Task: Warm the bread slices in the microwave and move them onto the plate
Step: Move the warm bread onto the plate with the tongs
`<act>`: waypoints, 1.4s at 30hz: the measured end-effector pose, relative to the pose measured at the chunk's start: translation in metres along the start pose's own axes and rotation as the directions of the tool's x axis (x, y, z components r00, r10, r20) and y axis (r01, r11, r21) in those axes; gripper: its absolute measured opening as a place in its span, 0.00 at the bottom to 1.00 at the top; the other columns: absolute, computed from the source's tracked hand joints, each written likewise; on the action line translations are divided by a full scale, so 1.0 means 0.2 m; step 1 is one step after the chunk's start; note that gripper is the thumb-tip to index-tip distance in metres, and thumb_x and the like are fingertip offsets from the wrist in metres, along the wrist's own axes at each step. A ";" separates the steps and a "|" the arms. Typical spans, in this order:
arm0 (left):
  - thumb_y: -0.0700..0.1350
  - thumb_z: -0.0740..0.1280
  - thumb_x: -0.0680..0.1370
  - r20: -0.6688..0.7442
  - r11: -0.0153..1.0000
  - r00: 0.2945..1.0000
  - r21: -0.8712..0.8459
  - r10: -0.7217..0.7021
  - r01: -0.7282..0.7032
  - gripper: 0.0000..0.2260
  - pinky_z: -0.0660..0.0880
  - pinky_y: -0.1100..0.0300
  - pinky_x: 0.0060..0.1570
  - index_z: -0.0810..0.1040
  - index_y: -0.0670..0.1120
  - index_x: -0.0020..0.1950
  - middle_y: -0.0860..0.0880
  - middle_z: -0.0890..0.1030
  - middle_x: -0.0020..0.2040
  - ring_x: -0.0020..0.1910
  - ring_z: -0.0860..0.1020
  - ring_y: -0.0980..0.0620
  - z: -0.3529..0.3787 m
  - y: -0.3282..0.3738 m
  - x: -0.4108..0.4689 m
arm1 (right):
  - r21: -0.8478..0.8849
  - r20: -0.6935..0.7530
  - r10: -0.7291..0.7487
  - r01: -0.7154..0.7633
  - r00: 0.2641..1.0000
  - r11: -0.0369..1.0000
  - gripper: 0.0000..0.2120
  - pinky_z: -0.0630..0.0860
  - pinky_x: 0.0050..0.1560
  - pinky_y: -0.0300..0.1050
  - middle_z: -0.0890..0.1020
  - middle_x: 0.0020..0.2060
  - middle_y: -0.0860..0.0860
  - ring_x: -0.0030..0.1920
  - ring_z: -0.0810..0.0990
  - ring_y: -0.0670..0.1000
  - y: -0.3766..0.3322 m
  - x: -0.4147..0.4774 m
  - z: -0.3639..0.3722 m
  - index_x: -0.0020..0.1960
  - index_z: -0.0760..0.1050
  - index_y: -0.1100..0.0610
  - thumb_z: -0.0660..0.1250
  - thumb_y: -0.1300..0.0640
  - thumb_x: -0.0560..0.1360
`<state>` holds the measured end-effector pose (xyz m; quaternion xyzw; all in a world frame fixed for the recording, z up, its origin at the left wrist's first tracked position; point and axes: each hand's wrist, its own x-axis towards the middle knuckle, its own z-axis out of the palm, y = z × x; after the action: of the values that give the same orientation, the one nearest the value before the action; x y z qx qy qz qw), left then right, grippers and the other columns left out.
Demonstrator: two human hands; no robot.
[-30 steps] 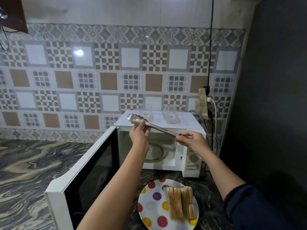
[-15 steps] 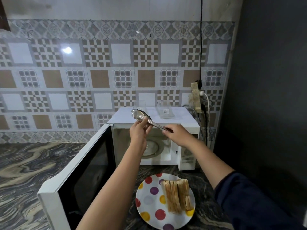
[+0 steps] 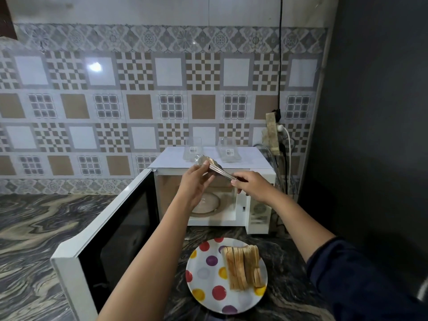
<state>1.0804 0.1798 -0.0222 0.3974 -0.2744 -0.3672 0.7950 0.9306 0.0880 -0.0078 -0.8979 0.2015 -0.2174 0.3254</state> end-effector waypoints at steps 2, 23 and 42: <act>0.39 0.62 0.79 0.042 0.999 0.999 0.053 -0.004 0.002 0.04 0.80 0.61 0.47 0.75 0.40 0.47 0.43 0.82 0.45 0.43 0.82 0.50 0.03 -0.03 -0.03 | 0.005 0.002 0.006 -0.007 1.000 1.000 0.10 0.69 0.40 0.38 0.78 0.38 0.49 0.38 0.76 0.46 0.00 0.00 0.03 0.56 0.76 0.55 0.59 0.57 0.79; 0.45 0.64 0.78 -0.343 0.921 0.928 0.389 0.144 0.001 0.09 0.76 0.66 0.35 0.77 0.42 0.41 0.47 0.78 0.37 0.37 0.77 0.54 -0.27 -0.16 -0.03 | 0.077 0.128 0.191 -0.201 0.973 0.977 0.12 0.64 0.32 0.41 0.76 0.36 0.54 0.32 0.69 0.49 0.08 0.03 0.34 0.44 0.76 0.62 0.57 0.58 0.78; 0.43 0.55 0.81 -0.188 -0.034 0.978 0.981 0.090 0.192 0.21 0.50 0.59 0.73 0.63 0.40 0.73 0.42 0.61 0.75 0.76 0.57 0.48 -1.05 -0.94 -0.58 | -0.159 0.108 0.594 -0.576 0.797 0.802 0.18 0.66 0.42 0.41 0.75 0.59 0.61 0.50 0.75 0.56 0.44 -0.24 1.21 0.68 0.63 0.61 0.52 0.60 0.79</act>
<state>1.0972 0.2861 -0.3077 0.8904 -0.3599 -0.0459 0.2749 0.9970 0.1707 -0.2469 -0.8229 0.4565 -0.0248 0.3375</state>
